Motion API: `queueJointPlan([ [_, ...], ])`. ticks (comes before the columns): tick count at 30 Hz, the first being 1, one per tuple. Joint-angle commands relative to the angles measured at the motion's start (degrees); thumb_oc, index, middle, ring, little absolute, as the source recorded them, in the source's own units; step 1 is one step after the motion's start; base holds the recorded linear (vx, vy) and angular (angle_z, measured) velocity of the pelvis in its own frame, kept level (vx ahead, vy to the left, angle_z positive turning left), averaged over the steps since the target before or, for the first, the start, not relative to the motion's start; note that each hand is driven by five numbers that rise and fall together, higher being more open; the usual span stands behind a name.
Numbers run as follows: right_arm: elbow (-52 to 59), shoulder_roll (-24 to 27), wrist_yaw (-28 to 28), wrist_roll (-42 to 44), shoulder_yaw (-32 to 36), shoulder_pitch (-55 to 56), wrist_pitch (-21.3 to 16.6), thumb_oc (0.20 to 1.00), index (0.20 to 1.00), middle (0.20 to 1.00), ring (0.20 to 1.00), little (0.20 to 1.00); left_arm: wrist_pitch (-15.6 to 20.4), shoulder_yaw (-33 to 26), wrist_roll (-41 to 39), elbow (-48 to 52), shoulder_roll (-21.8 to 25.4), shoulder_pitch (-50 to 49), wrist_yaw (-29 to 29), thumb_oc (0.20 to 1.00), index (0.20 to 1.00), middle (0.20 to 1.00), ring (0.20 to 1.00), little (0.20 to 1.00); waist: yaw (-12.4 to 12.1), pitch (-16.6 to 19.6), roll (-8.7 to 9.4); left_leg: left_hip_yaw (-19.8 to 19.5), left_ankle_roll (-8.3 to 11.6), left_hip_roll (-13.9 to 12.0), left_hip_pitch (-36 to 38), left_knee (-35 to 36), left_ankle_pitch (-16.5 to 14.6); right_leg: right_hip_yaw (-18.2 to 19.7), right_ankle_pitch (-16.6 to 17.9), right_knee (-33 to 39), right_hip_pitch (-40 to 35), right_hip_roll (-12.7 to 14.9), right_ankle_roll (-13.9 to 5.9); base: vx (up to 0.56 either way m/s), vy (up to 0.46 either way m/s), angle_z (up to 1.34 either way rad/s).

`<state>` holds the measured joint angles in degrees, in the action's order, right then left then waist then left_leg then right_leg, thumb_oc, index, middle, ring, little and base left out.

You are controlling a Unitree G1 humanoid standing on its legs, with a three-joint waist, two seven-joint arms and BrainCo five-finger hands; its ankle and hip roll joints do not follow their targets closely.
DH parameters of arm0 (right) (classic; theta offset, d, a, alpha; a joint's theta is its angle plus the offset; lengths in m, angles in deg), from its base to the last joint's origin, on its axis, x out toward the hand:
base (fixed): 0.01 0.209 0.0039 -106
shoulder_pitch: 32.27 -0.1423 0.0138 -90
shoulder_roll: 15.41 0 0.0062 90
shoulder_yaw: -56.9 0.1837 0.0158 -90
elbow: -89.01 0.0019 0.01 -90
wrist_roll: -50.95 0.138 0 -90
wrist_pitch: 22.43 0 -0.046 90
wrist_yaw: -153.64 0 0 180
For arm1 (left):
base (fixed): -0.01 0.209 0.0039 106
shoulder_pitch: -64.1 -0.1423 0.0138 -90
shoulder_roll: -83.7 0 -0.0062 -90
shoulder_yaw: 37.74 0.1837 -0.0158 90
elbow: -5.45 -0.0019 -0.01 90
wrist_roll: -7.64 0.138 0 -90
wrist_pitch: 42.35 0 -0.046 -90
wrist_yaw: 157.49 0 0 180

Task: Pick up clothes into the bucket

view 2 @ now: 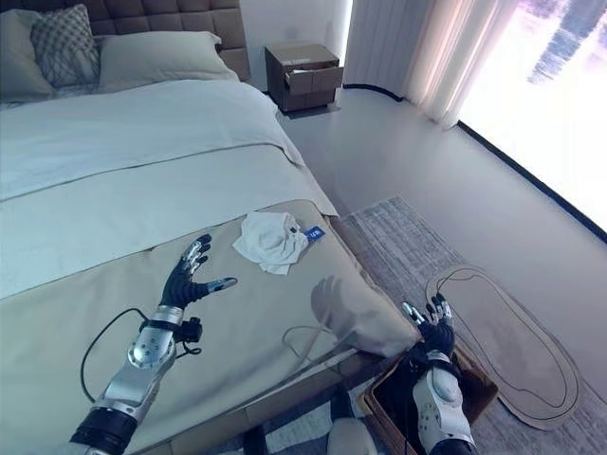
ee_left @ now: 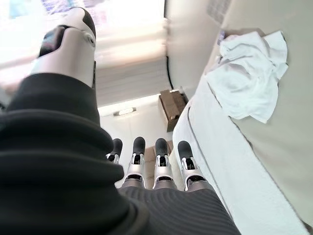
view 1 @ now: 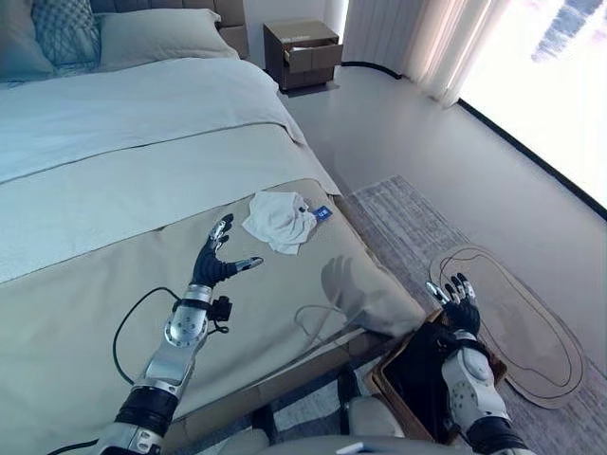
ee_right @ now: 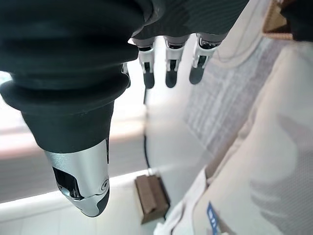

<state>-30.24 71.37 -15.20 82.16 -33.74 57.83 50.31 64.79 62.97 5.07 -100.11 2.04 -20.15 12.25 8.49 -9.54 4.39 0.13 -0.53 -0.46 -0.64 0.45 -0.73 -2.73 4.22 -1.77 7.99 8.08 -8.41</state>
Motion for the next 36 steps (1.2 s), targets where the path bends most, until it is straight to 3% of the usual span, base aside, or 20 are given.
queueJointPlan([
  [1, 4.5, 2.1, -0.6, 0.9, 1.2, -2.0, -3.6, 1.0, 1.0, 1.0, 1.0, 1.0, 2.1, 1.3, 6.4, -0.5, 1.5, 8.0, -2.2, 1.0, 1.0, 1.0, 1.0, 1.0, 0.9, -0.1, 1.09, 4.8, -0.63, 0.3, -1.3, -5.0, -4.0, -0.2, 2.5, -1.5, 0.9, 2.0, -1.63, -0.03, -0.074, -0.1],
  [7, 6.8, 3.3, -0.9, 0.2, 1.1, -1.0, -4.7, 1.0, 1.0, 1.0, 1.0, 1.0, 1.7, 4.5, 14.5, -4.7, 3.3, 15.2, -5.8, 1.0, 1.0, 1.0, 1.0, 1.0, 3.0, -2.7, -0.27, 4.8, 0.83, -1.3, -4.6, -5.7, -3.3, 0.2, 1.1, -3.4, 5.2, 1.1, -0.67, -0.03, -0.089, -0.01],
  [9, 7.1, 3.9, -1.2, 0.6, 0.4, -1.1, -5.4, 1.0, 1.0, 1.0, 1.0, 1.0, 1.2, 5.1, 17.8, -6.1, 4.3, 17.2, -7.7, 1.0, 1.0, 1.0, 1.0, 1.0, 3.5, -3.7, -0.34, 4.8, 1.12, -2.1, -6.5, -9.4, -4.5, 0.6, 0.2, -4.7, 6.4, 0.7, -0.16, -0.01, -0.127, -0.02],
  [10, 8.0, 4.8, -2.1, 1.2, -1.0, -1.7, -5.8, 1.0, 1.0, 1.0, 1.0, 1.0, 0.8, 4.8, 20.5, -6.5, 5.6, 18.4, -10.1, 1.0, 1.0, 1.0, 1.0, 1.0, 3.5, -5.8, 0.14, 4.4, 1.46, -2.9, -10.4, -19.8, -8.3, 1.8, -1.2, -7.2, 7.1, -0.3, 0.9, -0.04, -0.138, -0.03],
  [13, 8.2, 5.5, -2.0, 1.6, -2.4, -2.8, -6.1, 1.0, 1.0, 1.0, 1.0, 1.0, 0.5, 5.0, 22.0, -6.6, 6.2, 19.7, -12.5, 1.0, 1.0, 1.0, 1.0, 1.0, 3.1, -7.4, 0.43, 3.5, 1.43, -3.0, -13.2, -22.5, -8.3, 2.8, -1.6, -8.6, 8.9, -1.1, 1.5, -0.1, -0.053, -0.24],
  [14, 8.7, 6.3, -0.8, 2.6, -3.0, -4.7, -6.9, 1.0, 1.0, 1.0, 1.0, 1.0, -0.6, 6.1, 24.1, -7.9, 6.6, 22.6, -16.3, 1.0, 1.0, 1.0, 1.0, 1.0, 1.4, -9.8, 0.34, -1.5, 2.45, -1.3, -18.2, -19.9, -4.2, 3.4, -1.2, -8.9, 10.5, -1.3, 1.1, -0.12, 0.057, -0.18],
  [15, 9.1, 6.6, -0.8, 3.2, -2.9, -5.5, -7.4, 1.0, 1.0, 1.0, 1.0, 1.0, -1.5, 6.0, 25.7, -7.7, 7.2, 23.6, -17.9, 1.0, 1.0, 1.0, 1.0, 1.0, 1.2, -10.0, 0.01, -3.7, 2.96, -0.1, -20.8, -17.6, -1.9, 3.2, -0.9, -9.1, 12.2, -1.0, 0.81, -0.12, 0.069, -0.09],
  [18, 10.5, 6.6, -0.6, 2.7, -3.4, -5.9, -7.0, 1.0, 1.0, 1.0, 1.0, 1.0, -2.3, 4.4, 27.3, -7.0, 8.9, 23.8, -19.3, 1.0, 1.0, 1.0, 1.0, 1.0, 1.6, -10.4, -0.37, -2.1, 2.85, -1.6, -21.9, -17.7, -1.7, 3.8, -1.6, -11.0, 14.7, -0.9, 0.59, -0.03, 0.102, -0.12],
  [20, 11.6, 6.8, -0.3, 2.8, -5.3, -8.4, -7.6, 1.0, 1.0, 1.0, 1.0, 1.0, -3.7, 5.2, 29.4, -9.3, 10.7, 28.0, -23.3, 1.0, 1.0, 1.0, 1.0, 1.0, 1.6, -12.7, -0.55, 0.4, 1.52, -0.8, -24.2, -16.5, -0.8, 5.1, -1.4, -12.6, 19.1, -0.7, 0.73, -0.1, 0.21, -0.12],
  [24, 12.3, 6.9, 0.8, 2.4, -6.1, -10.2, -8.0, 1.0, 1.0, 1.0, 1.0, 1.0, -5.7, 3.8, 31.0, -10.3, 13.1, 30.5, -26.4, 1.0, 1.0, 1.0, 1.0, 1.0, 1.4, -14.7, -0.29, 2.1, 0.98, -0.4, -27.1, -15.8, -0.4, 5.1, -0.6, -12.0, 22.3, 0.2, 0.38, -0.02, 0.097, -0.21],
  [36, 15.3, 7.6, 1.8, 1.9, -6.2, -12.2, -8.4, 1.0, 1.0, 1.0, 1.0, 1.0, -11.3, 1.4, 33.9, -13.4, 20.5, 40.0, -32.9, 1.0, 1.0, 1.0, 1.0, 1.0, 2.5, -19.3, 0.52, 4.0, 0.85, 0.1, -33.9, -16.5, -0.7, 3.7, 2.0, -9.4, 27.9, 1.6, -1.3, 0.0, 0.034, -0.05],
])
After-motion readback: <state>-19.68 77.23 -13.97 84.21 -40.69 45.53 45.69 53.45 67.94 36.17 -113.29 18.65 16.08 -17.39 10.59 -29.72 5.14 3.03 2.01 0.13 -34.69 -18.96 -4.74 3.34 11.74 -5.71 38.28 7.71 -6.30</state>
